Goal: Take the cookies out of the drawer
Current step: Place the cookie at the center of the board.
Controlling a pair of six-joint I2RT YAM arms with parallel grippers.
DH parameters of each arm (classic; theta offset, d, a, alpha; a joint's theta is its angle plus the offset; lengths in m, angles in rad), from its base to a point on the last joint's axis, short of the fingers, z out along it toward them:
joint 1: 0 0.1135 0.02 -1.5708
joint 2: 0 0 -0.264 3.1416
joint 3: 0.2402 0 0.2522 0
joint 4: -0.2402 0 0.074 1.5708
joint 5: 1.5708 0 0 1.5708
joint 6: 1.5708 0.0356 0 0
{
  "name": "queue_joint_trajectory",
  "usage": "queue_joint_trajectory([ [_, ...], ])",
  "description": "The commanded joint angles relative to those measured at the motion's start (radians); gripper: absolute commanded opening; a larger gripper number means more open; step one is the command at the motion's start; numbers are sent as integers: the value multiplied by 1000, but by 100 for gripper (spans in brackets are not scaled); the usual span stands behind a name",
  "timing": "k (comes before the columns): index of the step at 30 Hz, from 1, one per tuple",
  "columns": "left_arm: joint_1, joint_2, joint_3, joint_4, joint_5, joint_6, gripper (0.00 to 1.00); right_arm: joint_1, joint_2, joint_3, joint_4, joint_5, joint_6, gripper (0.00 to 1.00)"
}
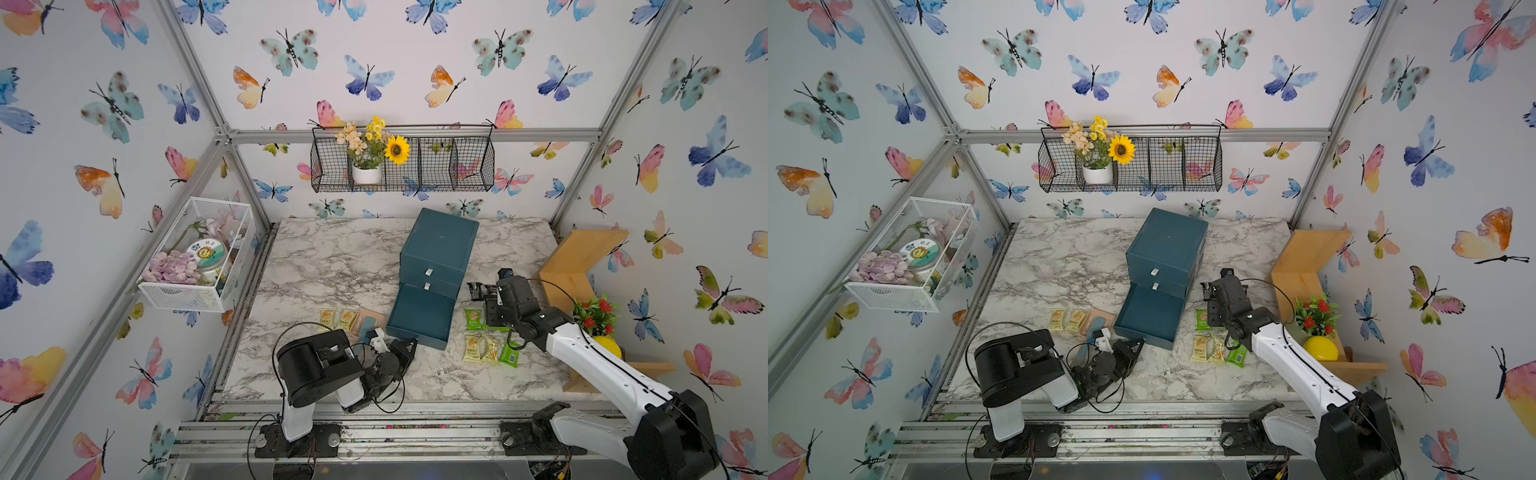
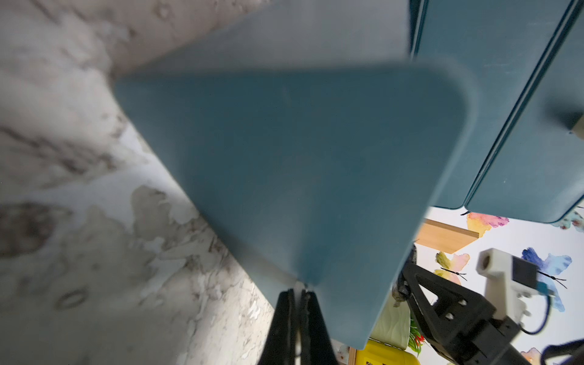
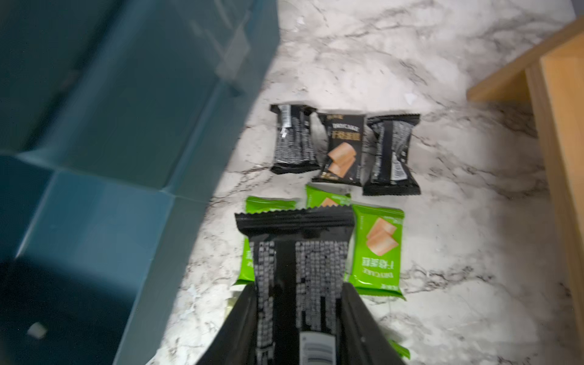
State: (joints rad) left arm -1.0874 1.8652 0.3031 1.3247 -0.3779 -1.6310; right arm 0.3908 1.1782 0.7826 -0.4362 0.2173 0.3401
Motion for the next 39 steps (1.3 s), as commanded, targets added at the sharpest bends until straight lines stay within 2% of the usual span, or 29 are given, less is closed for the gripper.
queue_joint_trajectory([
  [1,5,-11,4,-2,-18,14,0,-102,47,-5,23,-66,-43,32],
  [8,5,-4,3,11,-9,13,0,-269,232,25,116,-51,-76,32],
  [14,6,-4,-2,20,-10,11,0,-311,369,57,146,27,-94,32],
  [23,5,-23,-3,1,-8,20,0,-343,423,41,162,97,-80,36],
  [28,6,-22,-3,1,-10,19,0,-343,424,47,160,96,-85,47],
  [32,5,-22,1,1,-12,22,0,-343,395,53,147,79,-92,52],
  [36,6,-21,4,-1,-13,22,0,-343,307,58,125,68,-103,55],
  [39,6,-21,5,-7,-20,23,0,-342,207,71,122,-10,-113,55],
])
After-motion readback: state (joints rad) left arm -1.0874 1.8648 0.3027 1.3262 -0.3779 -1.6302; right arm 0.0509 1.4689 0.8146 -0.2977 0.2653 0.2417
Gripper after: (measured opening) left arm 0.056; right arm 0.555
